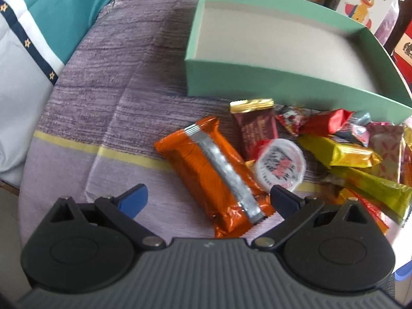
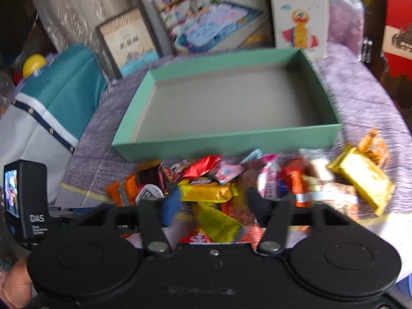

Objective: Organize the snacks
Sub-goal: 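Grasp the orange bar with the left tool while the right tool grasps a yellow bar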

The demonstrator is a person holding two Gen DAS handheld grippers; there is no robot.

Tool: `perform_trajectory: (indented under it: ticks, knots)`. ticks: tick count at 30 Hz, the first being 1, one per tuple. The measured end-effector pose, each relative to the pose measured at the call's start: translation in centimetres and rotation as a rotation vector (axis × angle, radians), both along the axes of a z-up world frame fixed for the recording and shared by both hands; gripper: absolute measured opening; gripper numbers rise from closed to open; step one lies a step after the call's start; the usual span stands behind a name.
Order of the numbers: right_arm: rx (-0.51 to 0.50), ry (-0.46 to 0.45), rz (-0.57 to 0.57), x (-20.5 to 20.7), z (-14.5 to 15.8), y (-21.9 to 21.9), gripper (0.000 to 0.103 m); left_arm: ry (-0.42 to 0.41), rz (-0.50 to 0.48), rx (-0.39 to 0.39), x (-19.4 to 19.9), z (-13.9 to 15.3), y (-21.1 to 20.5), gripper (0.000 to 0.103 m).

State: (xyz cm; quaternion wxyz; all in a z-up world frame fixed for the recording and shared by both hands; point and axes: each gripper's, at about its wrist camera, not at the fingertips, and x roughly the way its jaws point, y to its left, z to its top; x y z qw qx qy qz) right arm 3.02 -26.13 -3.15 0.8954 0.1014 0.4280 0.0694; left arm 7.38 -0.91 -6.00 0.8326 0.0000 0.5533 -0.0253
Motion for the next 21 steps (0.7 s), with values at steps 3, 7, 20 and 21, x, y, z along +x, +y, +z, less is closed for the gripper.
perform_trajectory:
  ticks: [3, 7, 20, 21]
  knots:
    - [0.004, 0.061, 0.015, 1.6, -1.6, 1.0, 0.041, 0.012, 0.012, -0.017, 0.0, -0.4, 1.3, 0.103]
    - [0.022, 0.137, 0.038, 2.2, -3.5, 2.2, 0.041, 0.019, 0.018, -0.010, -0.4, -0.8, 3.0, 0.103]
    - [0.042, 0.206, 0.113, 1.7, -3.9, 3.8, 0.053, 0.007, 0.045, -0.009, -0.7, 0.8, 6.5, 0.103]
    - [0.040, 0.200, 0.106, 1.6, -3.5, 3.5, 0.053, 0.002, 0.040, -0.017, -0.6, 1.1, 6.5, 0.103]
